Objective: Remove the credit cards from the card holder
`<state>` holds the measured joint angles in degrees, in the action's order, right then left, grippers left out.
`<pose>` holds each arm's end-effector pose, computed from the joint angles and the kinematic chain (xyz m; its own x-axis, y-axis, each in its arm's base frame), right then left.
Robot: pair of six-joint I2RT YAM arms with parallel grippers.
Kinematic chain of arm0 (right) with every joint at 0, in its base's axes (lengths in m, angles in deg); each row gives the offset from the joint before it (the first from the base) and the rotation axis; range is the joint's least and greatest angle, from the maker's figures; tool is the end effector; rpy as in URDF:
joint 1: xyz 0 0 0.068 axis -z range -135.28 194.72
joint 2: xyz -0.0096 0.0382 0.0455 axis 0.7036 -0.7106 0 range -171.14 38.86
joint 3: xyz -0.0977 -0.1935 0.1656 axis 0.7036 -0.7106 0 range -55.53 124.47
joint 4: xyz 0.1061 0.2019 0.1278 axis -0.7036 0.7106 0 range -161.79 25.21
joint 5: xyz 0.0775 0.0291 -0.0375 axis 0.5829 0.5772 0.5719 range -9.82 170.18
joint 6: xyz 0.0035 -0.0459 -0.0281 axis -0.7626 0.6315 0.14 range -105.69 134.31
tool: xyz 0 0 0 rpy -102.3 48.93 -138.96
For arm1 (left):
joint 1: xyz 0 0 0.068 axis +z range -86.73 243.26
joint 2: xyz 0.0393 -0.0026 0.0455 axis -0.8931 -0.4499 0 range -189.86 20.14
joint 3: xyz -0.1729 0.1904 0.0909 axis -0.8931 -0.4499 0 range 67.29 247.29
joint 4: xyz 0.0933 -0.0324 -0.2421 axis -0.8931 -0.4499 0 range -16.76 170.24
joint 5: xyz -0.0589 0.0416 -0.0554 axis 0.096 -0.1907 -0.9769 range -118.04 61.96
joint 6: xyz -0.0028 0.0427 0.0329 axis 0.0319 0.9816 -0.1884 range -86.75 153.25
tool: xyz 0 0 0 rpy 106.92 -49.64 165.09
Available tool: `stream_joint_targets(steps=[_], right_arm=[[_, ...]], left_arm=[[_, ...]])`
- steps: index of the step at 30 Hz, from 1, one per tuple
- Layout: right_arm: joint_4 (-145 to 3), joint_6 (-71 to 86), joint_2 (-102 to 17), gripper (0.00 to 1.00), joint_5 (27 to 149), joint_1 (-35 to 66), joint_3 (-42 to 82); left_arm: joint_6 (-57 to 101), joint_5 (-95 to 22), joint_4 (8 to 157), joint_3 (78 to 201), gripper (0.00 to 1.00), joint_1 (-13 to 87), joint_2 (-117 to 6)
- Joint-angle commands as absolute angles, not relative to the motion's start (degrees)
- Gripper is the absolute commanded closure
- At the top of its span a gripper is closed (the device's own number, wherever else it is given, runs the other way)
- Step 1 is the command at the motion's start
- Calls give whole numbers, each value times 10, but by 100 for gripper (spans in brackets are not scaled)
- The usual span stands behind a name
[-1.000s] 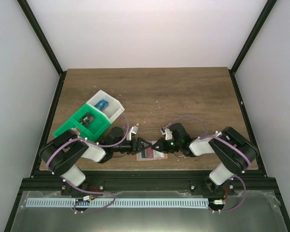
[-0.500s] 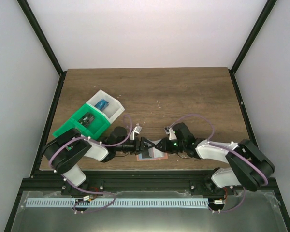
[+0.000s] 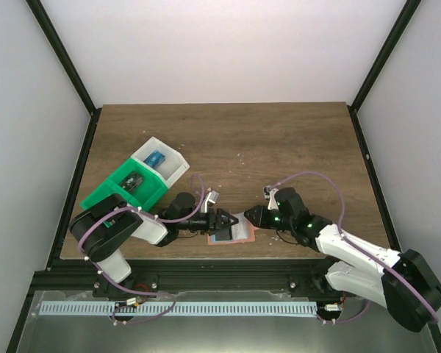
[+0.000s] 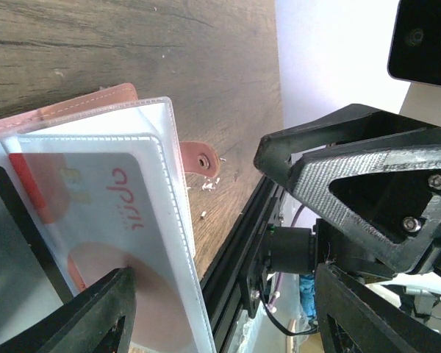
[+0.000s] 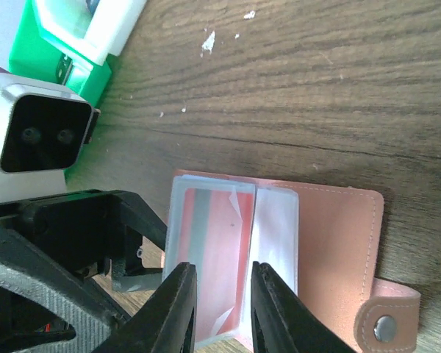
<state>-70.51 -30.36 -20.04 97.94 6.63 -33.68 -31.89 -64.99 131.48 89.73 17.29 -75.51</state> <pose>0.1507 0.1320 0.1729 -0.8925 0.1511 -0.4249 -0.2087 0.6970 0.6860 0.1717 -0.2084 0.1206 -0.9822 -0.0272 -0.1858 0.1685 0.3091 -0.9360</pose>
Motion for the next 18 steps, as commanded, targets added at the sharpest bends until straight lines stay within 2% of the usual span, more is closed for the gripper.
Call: stream_joint_targets(steps=[1, 18], right_arm=[[-684, -310, -172, 77, 957, 63, -341], [-676, -310, -157, 77, 965, 62, -336]], left_arm=[[-320, -659, 1350, 905, 32, 170, -760], [-319, -656, 1356, 902, 32, 170, -766]])
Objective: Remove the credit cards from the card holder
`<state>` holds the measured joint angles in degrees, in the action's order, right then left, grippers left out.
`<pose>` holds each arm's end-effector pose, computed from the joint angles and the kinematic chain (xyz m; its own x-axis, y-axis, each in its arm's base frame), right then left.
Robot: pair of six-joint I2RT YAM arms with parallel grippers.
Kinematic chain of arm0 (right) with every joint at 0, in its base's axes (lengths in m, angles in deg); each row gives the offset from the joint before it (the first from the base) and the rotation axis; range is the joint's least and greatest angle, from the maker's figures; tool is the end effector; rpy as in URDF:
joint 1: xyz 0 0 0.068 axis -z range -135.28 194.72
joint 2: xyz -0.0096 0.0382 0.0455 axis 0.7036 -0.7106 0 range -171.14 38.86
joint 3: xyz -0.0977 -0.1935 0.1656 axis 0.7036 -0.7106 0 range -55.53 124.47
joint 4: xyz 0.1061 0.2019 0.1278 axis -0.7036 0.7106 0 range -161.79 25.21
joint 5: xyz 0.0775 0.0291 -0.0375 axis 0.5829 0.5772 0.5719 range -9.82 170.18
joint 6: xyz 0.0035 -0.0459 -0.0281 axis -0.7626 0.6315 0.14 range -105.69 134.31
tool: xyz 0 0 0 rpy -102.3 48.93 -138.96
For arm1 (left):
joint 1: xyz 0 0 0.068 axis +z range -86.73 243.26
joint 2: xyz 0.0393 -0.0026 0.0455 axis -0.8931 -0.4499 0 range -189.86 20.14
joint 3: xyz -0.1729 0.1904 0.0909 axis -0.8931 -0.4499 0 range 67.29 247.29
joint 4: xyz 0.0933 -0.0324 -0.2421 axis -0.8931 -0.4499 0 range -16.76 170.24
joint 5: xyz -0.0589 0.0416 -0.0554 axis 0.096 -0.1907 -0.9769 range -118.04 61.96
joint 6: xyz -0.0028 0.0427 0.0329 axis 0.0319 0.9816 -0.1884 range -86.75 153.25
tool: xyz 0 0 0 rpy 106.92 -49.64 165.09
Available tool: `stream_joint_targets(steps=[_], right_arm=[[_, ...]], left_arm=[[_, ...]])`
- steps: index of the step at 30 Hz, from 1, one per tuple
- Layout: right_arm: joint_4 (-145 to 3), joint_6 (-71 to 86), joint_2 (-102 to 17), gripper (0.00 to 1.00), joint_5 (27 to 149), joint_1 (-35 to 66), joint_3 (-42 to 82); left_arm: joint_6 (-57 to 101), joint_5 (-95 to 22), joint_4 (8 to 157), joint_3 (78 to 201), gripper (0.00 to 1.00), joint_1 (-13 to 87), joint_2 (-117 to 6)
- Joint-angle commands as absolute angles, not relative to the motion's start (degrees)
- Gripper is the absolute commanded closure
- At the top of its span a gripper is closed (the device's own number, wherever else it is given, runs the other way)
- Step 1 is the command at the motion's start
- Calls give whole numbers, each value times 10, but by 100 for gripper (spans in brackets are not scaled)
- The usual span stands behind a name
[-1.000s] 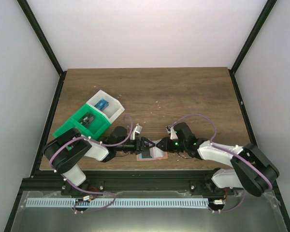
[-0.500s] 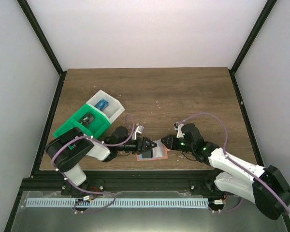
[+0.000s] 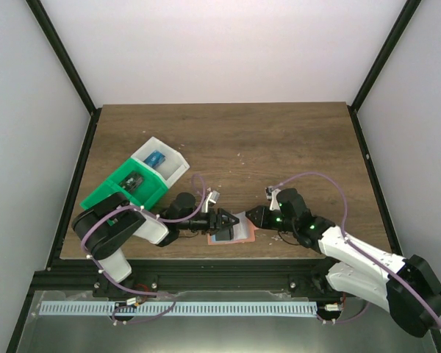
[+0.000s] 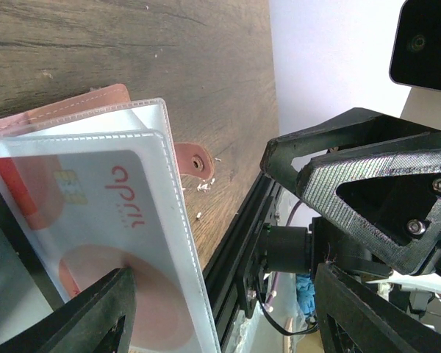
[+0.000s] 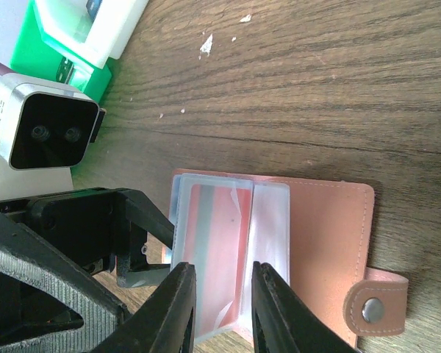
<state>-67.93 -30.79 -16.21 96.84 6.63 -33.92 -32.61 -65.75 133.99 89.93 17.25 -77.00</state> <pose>0.1451 0.1267 0.1794 -0.8825 0.1704 -0.4383 -0.2059 0.6979 0.6860 0.1730 -0.2106 0.1191 -0.9826 -0.0216 -0.1847 0.1707 0.2891 -0.9420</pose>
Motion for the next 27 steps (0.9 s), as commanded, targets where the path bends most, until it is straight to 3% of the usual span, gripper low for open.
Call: stream_joint_targets(steps=[1, 19, 27], right_arm=[[-677, -310, -157, 77, 967, 63, -336], [-685, -307, -161, 76, 977, 62, -338], [-718, -314, -191, 76, 1011, 62, -350]], left_arm=[[-315, -654, 1352, 902, 32, 170, -764], [-320, -643, 1377, 896, 34, 166, -771], [-274, -590, 1288, 881, 33, 166, -717]])
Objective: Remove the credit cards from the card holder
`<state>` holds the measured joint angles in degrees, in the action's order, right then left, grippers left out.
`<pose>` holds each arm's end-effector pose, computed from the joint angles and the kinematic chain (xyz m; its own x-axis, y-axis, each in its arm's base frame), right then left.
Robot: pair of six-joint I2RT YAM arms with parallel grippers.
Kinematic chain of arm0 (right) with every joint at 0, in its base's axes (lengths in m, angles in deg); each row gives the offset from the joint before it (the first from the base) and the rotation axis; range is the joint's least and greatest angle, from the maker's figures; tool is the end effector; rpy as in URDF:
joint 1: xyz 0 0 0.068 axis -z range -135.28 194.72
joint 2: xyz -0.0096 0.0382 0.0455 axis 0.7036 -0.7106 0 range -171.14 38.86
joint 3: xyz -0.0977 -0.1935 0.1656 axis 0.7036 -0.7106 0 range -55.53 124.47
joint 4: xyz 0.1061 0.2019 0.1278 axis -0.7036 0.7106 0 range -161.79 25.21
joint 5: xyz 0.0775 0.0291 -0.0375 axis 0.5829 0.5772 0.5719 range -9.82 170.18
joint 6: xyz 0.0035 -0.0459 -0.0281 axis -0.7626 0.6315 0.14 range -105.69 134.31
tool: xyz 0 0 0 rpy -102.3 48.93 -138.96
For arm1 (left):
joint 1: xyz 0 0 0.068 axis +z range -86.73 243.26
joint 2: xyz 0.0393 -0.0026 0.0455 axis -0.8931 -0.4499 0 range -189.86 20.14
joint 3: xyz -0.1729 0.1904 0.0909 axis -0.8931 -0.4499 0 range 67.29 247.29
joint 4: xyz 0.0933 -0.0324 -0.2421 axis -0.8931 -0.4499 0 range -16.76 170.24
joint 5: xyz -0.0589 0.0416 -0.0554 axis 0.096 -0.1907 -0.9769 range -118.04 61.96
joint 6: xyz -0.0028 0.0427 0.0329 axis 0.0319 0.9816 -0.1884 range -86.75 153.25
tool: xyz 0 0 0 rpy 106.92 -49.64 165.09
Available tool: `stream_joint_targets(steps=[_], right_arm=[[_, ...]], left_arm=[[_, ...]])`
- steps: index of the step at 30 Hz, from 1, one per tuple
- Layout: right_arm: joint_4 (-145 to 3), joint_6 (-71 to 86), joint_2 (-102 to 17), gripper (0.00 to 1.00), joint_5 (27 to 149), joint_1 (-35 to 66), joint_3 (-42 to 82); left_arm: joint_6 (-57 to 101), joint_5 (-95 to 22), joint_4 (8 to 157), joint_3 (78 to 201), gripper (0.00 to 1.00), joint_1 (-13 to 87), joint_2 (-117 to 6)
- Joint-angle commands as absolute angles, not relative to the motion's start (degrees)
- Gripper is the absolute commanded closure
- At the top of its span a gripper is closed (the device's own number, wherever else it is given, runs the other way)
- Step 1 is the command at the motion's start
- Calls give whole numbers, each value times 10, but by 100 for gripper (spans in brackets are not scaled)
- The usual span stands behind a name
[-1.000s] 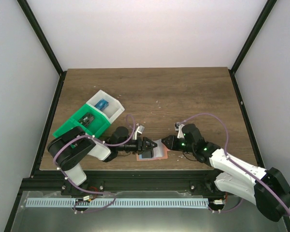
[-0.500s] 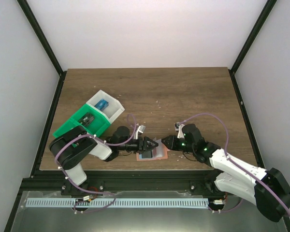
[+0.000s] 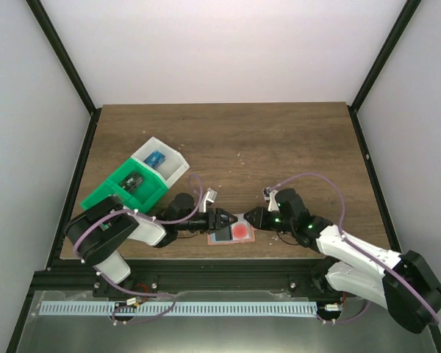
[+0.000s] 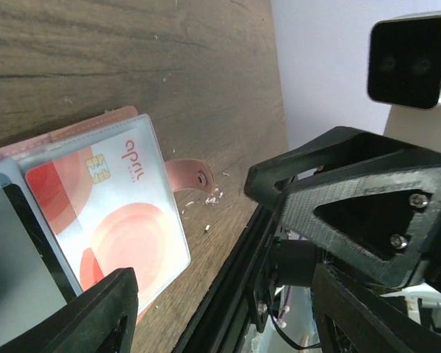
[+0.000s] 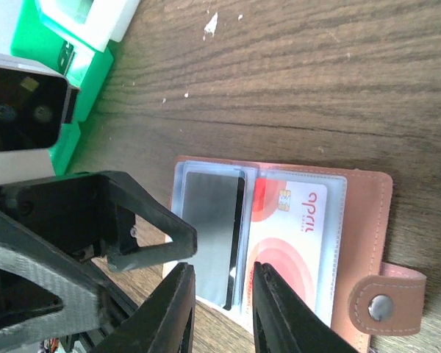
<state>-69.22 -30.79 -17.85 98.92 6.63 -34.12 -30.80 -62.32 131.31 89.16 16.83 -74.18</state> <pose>0.1462 0.1292 0.1755 -0.8962 0.1498 -0.4176 -0.2111 0.6839 0.6984 0.1697 -0.2075 0.1235 -0.9733 -0.0547 -0.2228 0.1942 0.3205 -0.9271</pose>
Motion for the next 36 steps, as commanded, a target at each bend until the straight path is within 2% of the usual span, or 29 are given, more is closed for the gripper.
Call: stream_joint_targets(steps=[1, 12, 36], right_arm=[[-721, -315, -196, 76, 1014, 62, -351], [-760, -309, -265, 76, 1031, 62, -346], [-793, -315, -359, 78, 982, 62, -388]], left_arm=[[-273, -587, 1288, 878, 33, 166, -715], [-286, -590, 1345, 868, 33, 166, -763], [-296, -591, 1353, 875, 36, 169, -784]])
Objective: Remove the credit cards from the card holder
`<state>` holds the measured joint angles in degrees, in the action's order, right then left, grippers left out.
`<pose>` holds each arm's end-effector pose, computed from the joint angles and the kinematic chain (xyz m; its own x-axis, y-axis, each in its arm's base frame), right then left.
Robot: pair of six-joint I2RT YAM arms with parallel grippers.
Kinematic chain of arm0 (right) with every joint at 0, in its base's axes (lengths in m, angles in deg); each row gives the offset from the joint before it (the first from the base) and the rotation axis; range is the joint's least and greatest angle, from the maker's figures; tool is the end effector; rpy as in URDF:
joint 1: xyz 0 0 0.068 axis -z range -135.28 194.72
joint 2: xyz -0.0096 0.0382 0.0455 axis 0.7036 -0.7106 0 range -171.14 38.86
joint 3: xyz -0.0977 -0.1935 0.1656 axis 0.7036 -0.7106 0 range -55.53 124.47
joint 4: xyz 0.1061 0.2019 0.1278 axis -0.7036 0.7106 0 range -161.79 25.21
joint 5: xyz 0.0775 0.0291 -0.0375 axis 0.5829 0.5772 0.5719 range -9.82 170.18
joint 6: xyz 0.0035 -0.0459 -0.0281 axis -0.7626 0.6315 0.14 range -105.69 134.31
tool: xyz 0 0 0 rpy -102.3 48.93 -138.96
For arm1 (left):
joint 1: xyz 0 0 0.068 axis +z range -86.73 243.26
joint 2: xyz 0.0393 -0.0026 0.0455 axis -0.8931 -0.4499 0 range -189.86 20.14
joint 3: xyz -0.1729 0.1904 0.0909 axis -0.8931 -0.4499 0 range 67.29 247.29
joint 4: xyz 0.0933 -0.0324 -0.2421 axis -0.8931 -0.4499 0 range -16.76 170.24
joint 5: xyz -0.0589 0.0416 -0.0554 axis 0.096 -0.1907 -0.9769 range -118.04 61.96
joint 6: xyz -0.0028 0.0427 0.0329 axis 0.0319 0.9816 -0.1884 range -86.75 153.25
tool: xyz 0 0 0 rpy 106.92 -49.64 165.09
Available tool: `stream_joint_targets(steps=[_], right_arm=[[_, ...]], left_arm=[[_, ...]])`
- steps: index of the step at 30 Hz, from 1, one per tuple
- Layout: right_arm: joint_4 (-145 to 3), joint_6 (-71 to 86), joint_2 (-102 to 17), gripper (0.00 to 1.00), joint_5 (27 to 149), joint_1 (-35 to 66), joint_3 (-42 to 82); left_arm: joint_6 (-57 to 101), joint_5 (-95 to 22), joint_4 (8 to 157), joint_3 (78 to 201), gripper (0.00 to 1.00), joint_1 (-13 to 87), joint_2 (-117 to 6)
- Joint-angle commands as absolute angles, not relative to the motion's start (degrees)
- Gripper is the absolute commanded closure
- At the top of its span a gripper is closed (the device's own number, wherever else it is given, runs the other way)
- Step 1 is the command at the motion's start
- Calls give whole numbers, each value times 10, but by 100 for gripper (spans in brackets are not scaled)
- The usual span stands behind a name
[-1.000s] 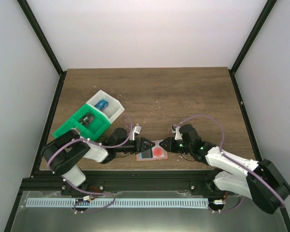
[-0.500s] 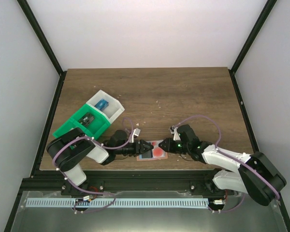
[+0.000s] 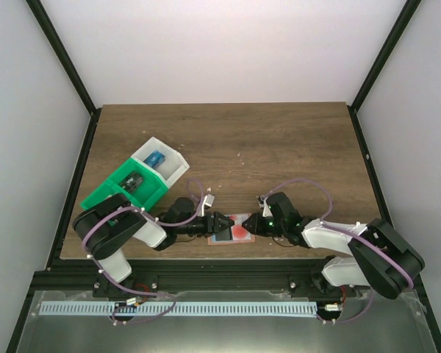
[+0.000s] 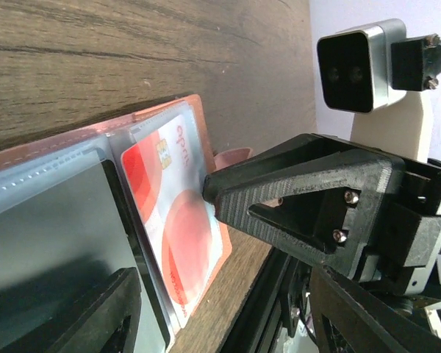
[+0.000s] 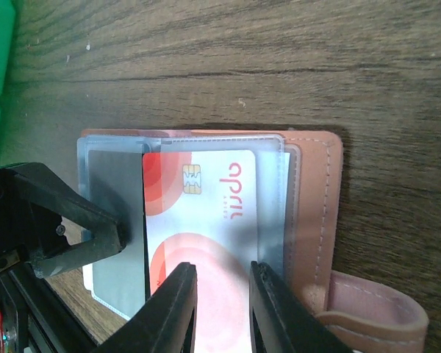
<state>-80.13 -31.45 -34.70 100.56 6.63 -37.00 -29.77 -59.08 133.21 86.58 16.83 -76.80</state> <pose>0.1565 0.1384 0.1222 -0.9485 0.1098 -0.2971 -0.1244 0.7335 0.6682 0.1644 -0.1995 0.1053 -0.9716 -0.0864 -0.2204 0.1717 0.3835 -0.9074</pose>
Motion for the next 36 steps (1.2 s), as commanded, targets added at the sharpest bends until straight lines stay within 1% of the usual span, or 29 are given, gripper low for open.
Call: stream_joint_targets(steps=[1, 6, 12, 21, 26, 32, 36], right_arm=[[-793, -315, -359, 78, 981, 62, -389], [-797, -318, -359, 80, 981, 62, -395], [-808, -324, -357, 80, 987, 62, -405], [-829, -338, -364, 82, 999, 62, -421], [-838, -342, -367, 83, 1006, 62, -426], [-844, -345, -367, 84, 1008, 62, -429], [-844, -346, -365, 84, 1009, 62, -432]], left_arm=[[-296, -591, 1353, 877, 36, 168, -787], [-297, -591, 1350, 887, 41, 166, -801], [-294, -566, 1328, 892, 50, 164, -802], [-279, -553, 1297, 910, 60, 161, -827], [-282, -552, 1307, 909, 65, 160, -833], [-292, -560, 1342, 908, 66, 155, -850], [-302, -566, 1363, 906, 72, 152, -858]])
